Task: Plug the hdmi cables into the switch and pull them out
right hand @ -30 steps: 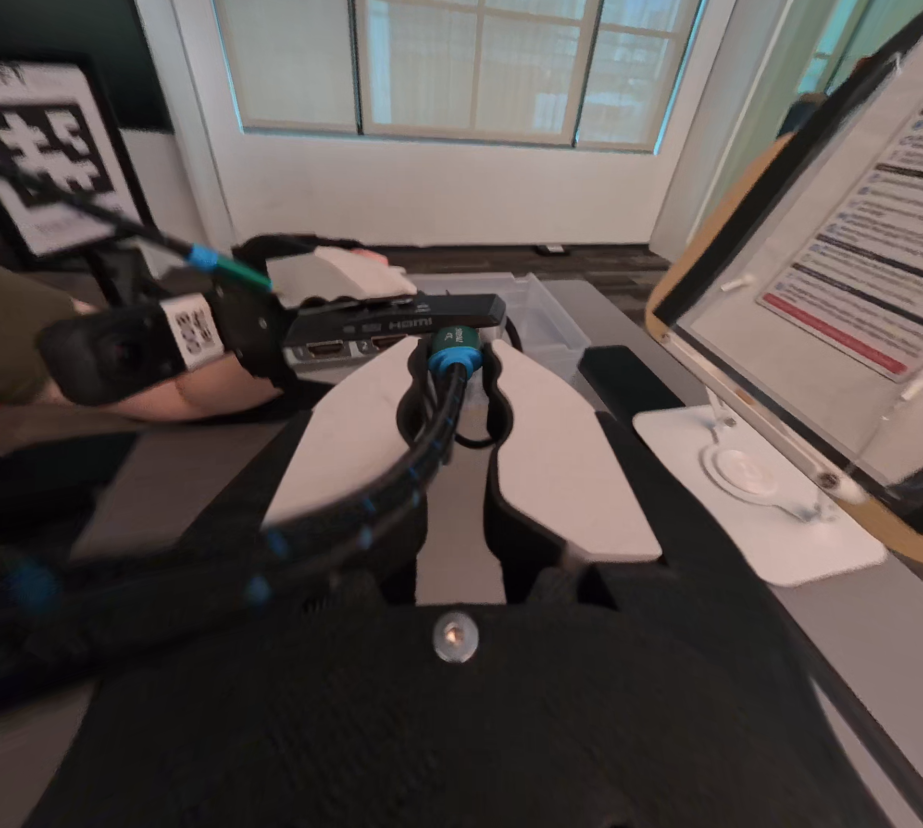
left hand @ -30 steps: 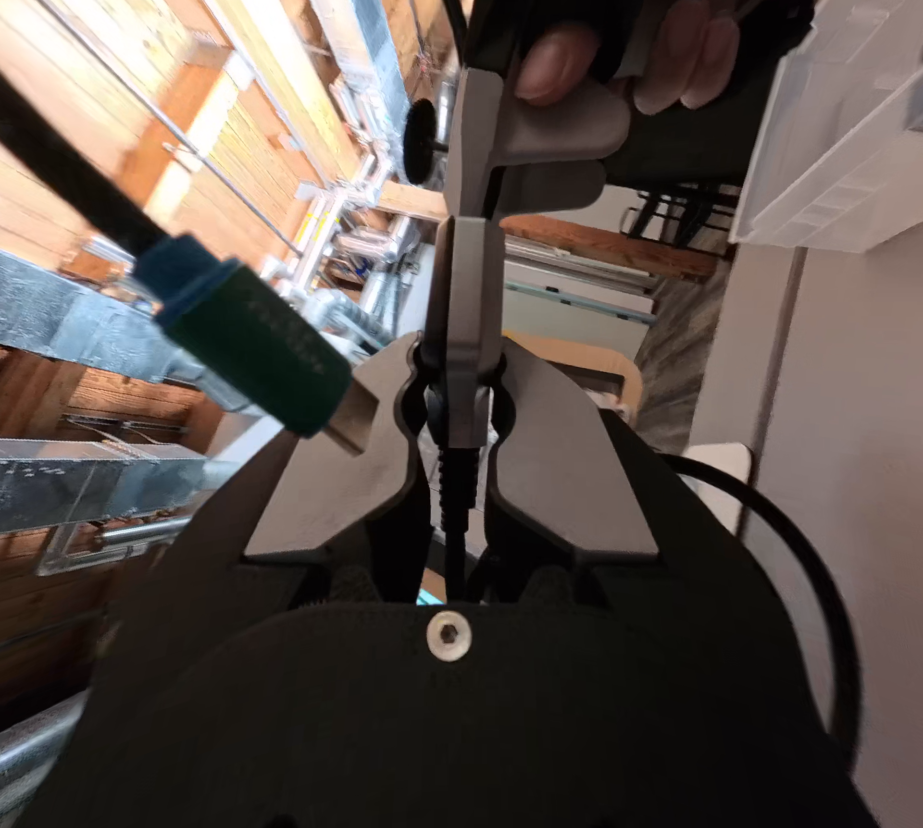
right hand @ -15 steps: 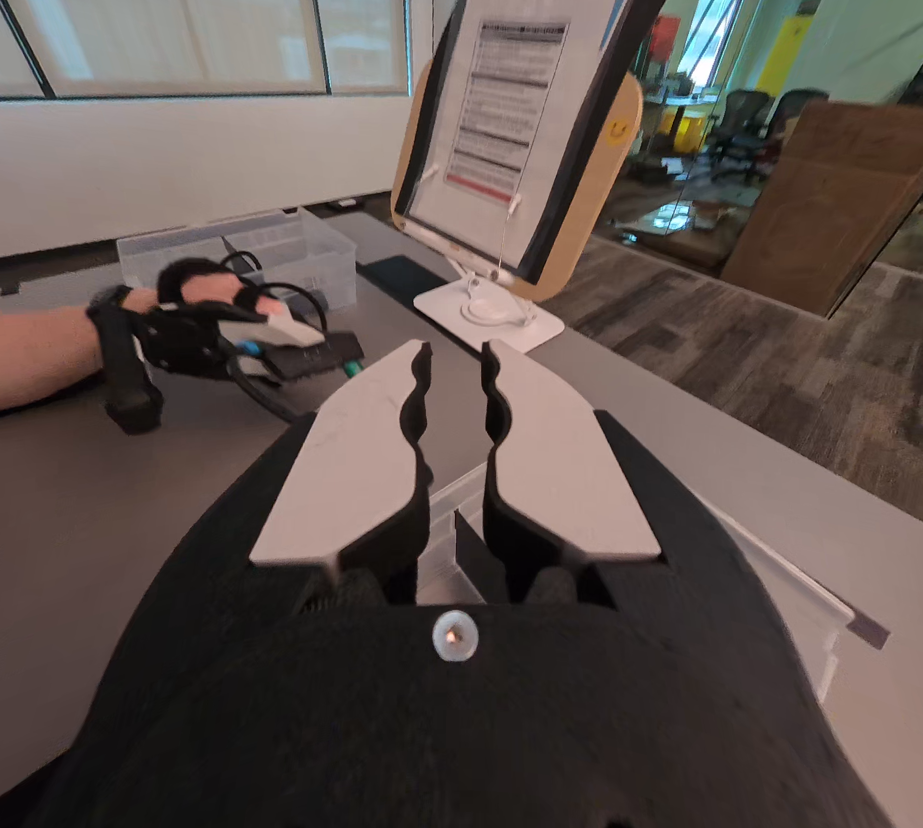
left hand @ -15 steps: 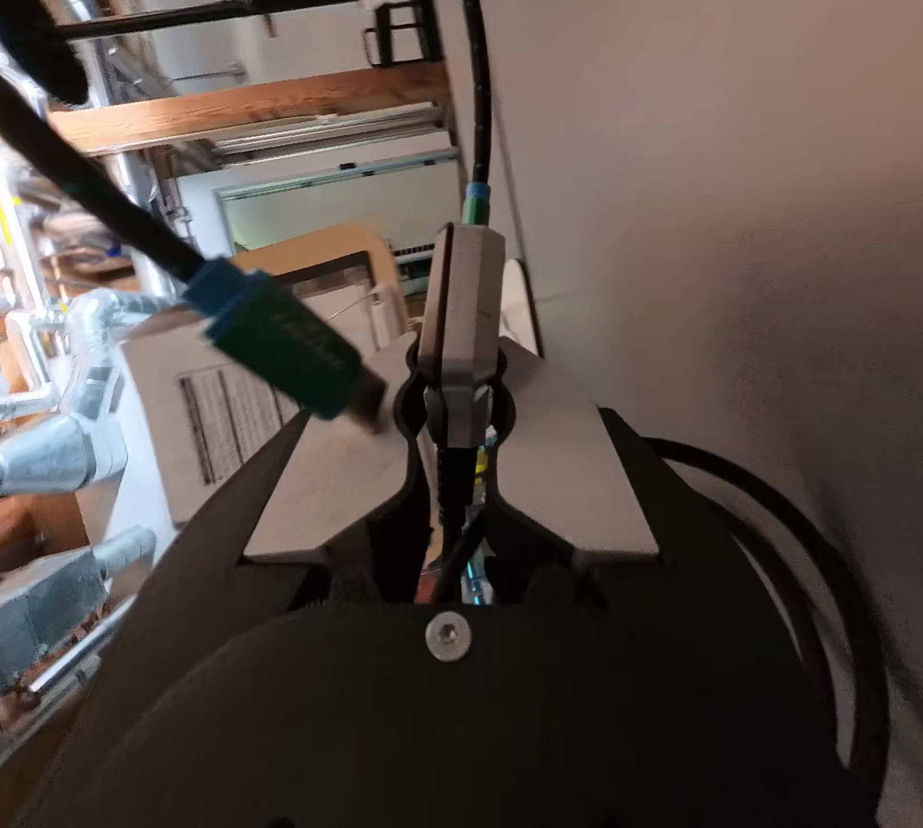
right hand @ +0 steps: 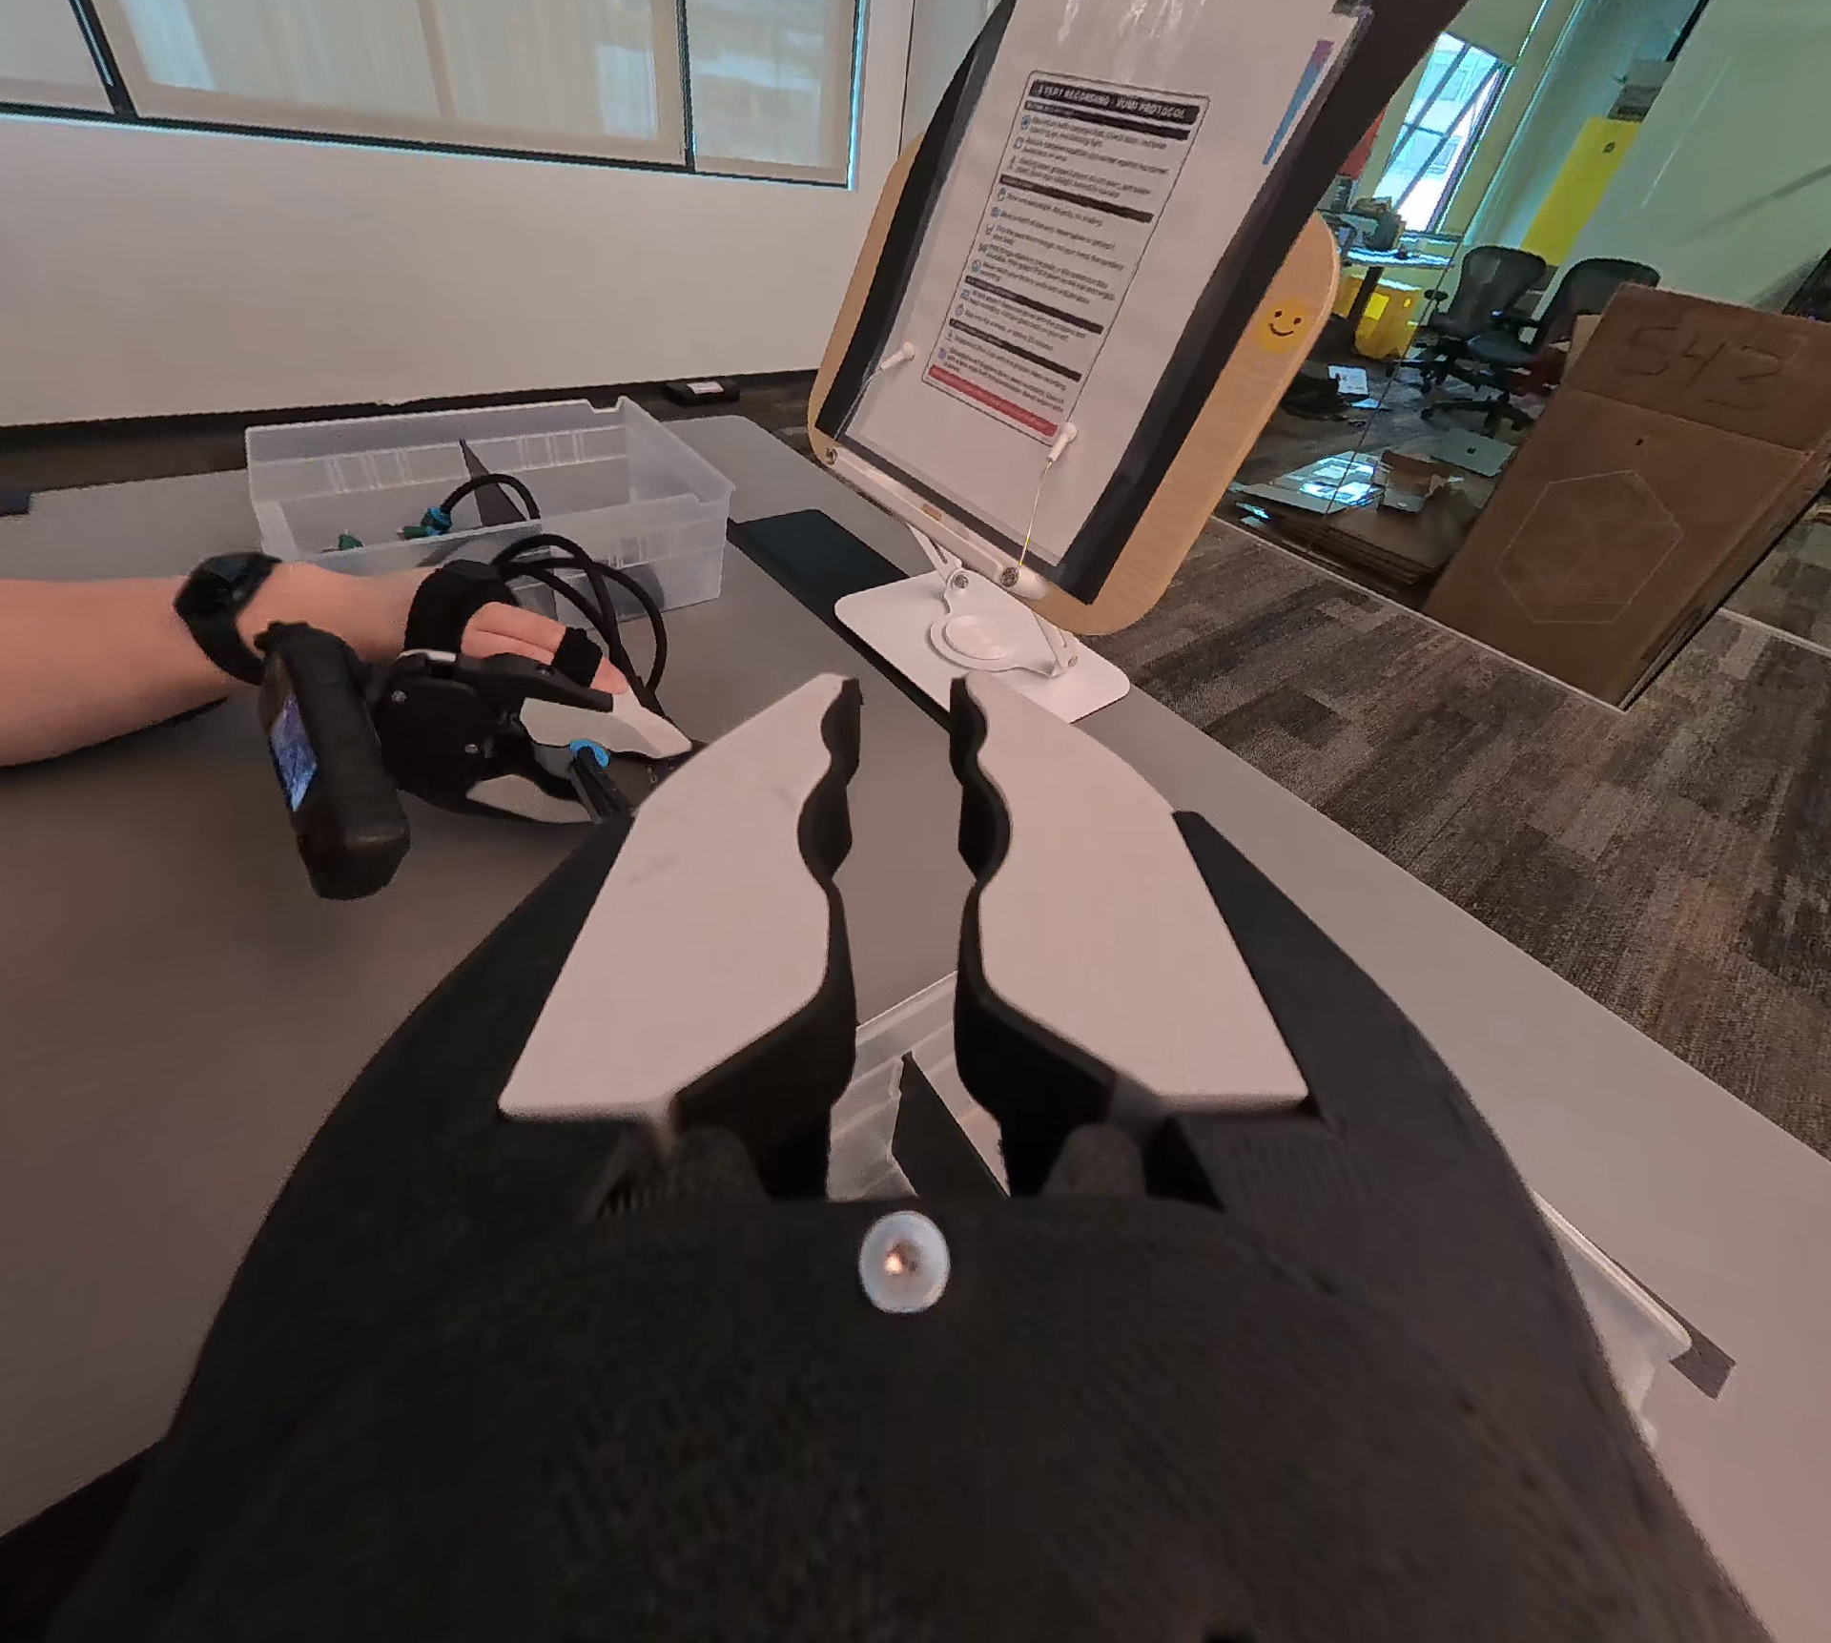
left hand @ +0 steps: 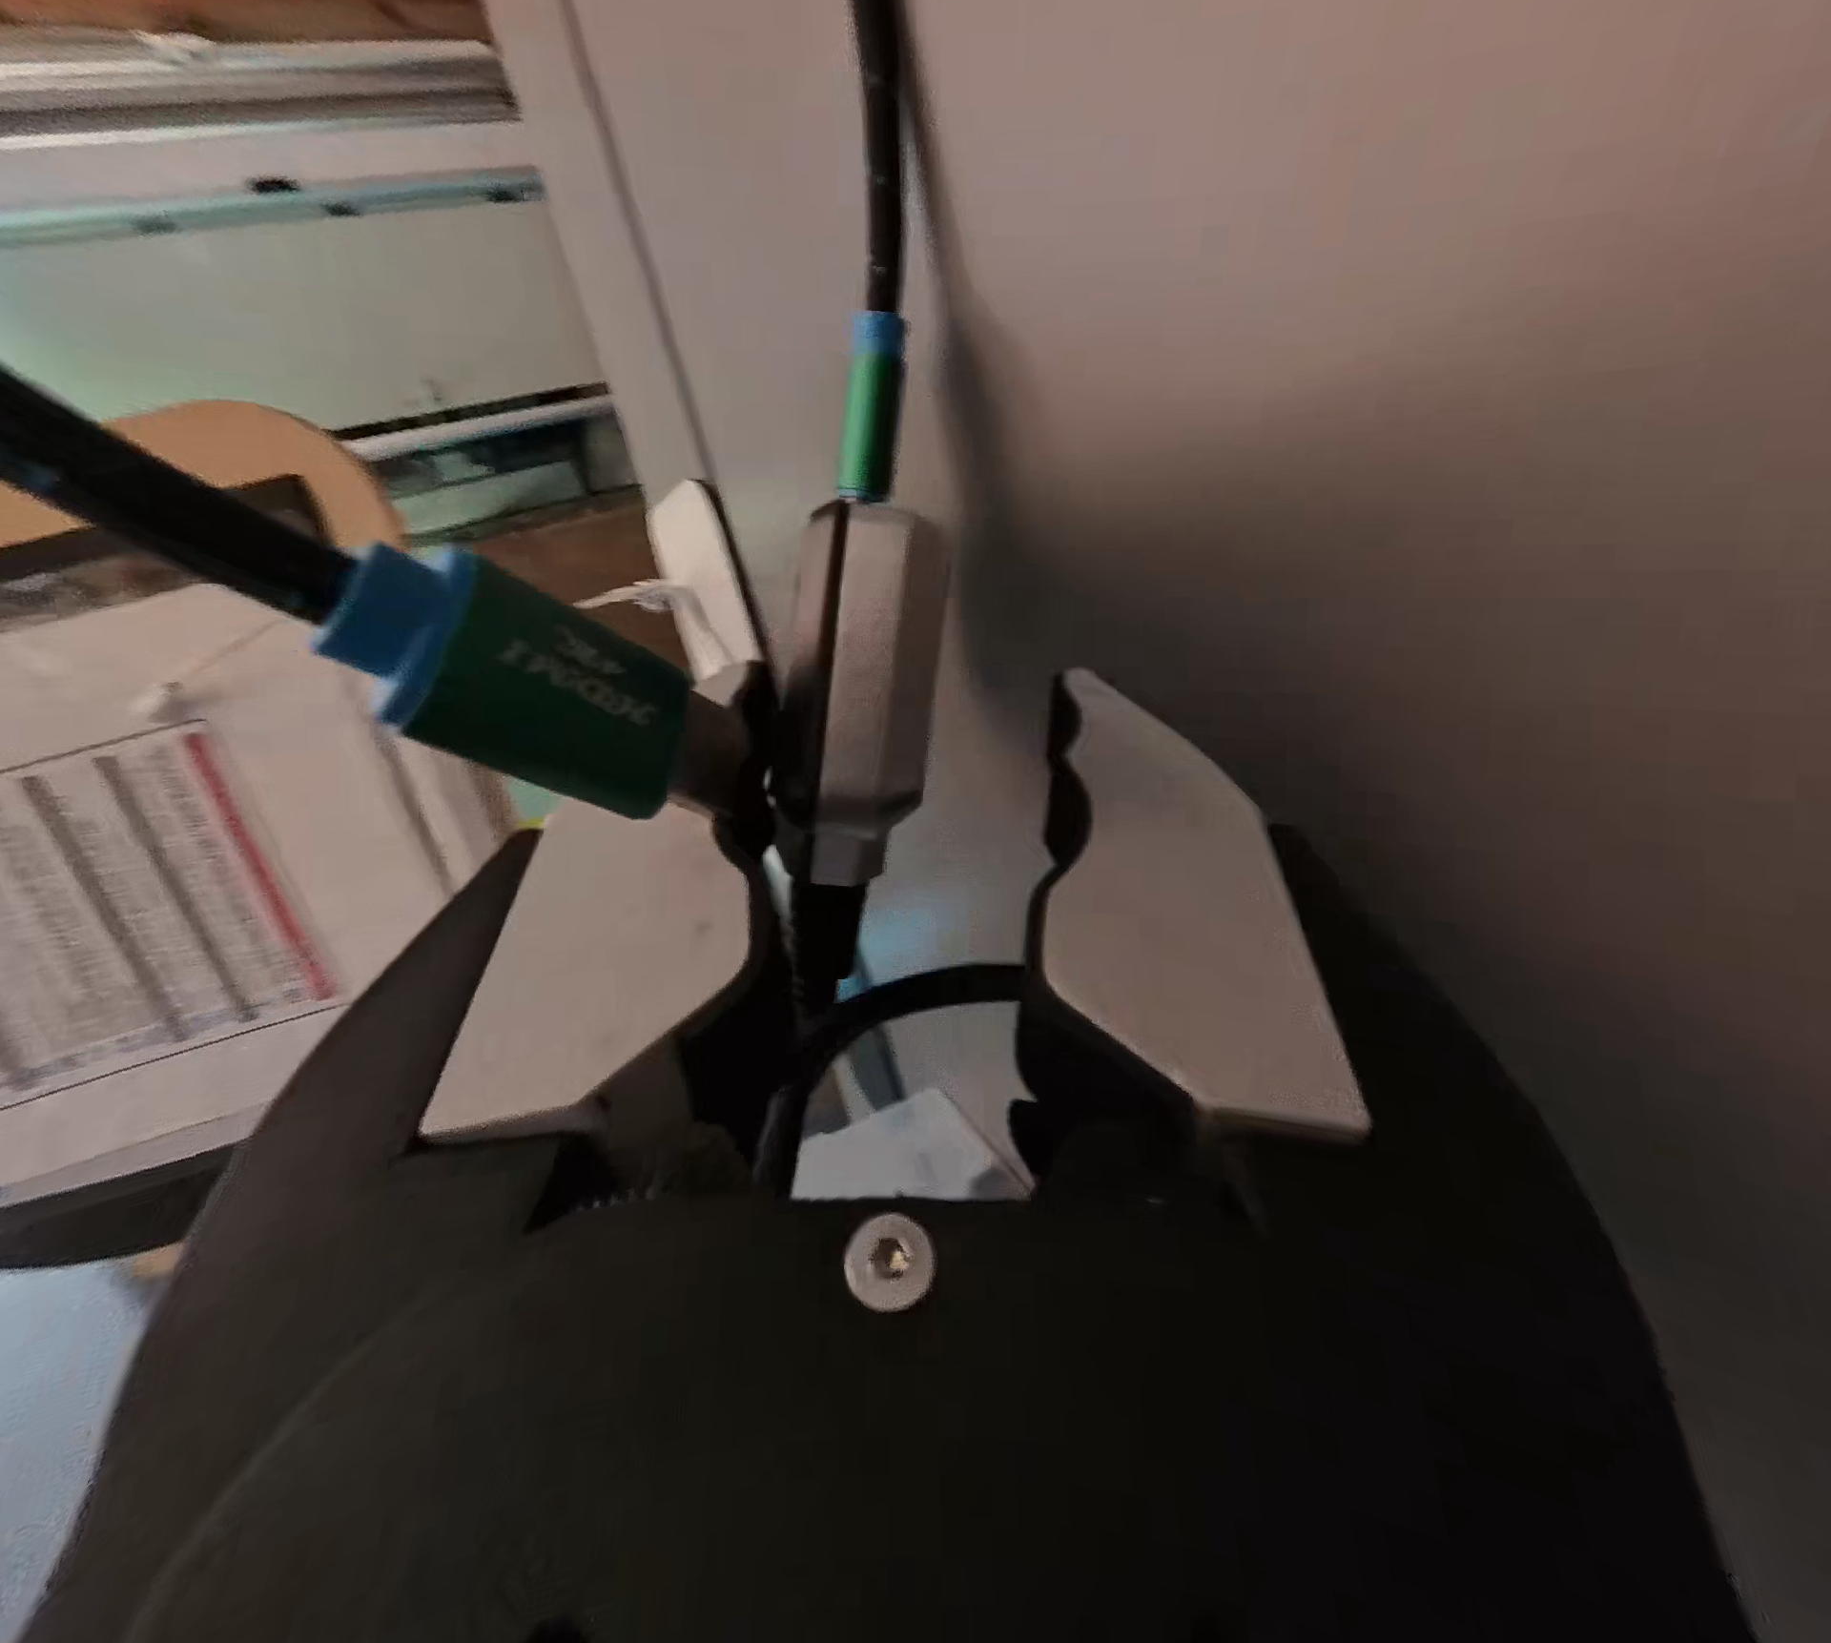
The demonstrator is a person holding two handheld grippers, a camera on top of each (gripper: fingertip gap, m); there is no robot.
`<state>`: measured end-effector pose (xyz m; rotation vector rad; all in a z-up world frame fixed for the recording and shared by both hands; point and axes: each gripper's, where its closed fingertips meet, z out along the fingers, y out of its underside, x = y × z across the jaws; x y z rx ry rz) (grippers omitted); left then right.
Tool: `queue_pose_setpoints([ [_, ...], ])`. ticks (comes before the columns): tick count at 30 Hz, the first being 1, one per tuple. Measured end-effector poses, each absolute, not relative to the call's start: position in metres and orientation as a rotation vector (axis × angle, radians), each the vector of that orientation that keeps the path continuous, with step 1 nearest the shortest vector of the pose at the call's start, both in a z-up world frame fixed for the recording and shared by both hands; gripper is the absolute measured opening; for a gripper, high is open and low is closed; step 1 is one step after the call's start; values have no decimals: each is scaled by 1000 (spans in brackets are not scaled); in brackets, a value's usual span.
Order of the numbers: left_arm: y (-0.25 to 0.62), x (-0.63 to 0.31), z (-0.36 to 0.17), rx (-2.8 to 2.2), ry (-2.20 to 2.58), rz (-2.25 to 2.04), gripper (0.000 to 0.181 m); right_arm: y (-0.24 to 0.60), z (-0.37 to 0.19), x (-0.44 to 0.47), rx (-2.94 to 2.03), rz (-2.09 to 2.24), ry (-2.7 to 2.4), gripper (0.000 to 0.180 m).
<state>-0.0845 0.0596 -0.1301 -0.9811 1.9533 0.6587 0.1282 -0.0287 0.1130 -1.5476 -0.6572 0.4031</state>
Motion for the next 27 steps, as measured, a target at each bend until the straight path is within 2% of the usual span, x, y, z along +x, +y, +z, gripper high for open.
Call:
queue_pose_setpoints([
  [4,52,-96,-126,-1098,2018,611,69,-27,110,126,-1562,398,-669,18],
  [10,35,-113,-104,-1301,2040,393,77,-24,107,123,-1581,392,-681,18],
  [12,32,-115,-77,-1340,1958,252,74,-24,105,122,-1587,392,-688,18],
  [15,38,-133,-4,-1371,1692,24,72,-23,103,118,-1595,387,-705,18],
  [17,47,-169,49,-1393,1476,-71,70,-21,102,116,-1601,386,-710,18],
  [19,63,-222,76,-1463,1310,-72,69,-19,100,114,-1612,386,-717,18],
  [21,79,-278,70,-1610,1219,-46,69,-15,96,110,-1631,379,-725,18],
  [23,93,-327,38,-1816,1189,-12,56,-12,90,106,-1654,372,-741,18],
  [27,120,-376,-21,-2053,1152,8,43,-6,80,94,-1698,348,-788,18],
])
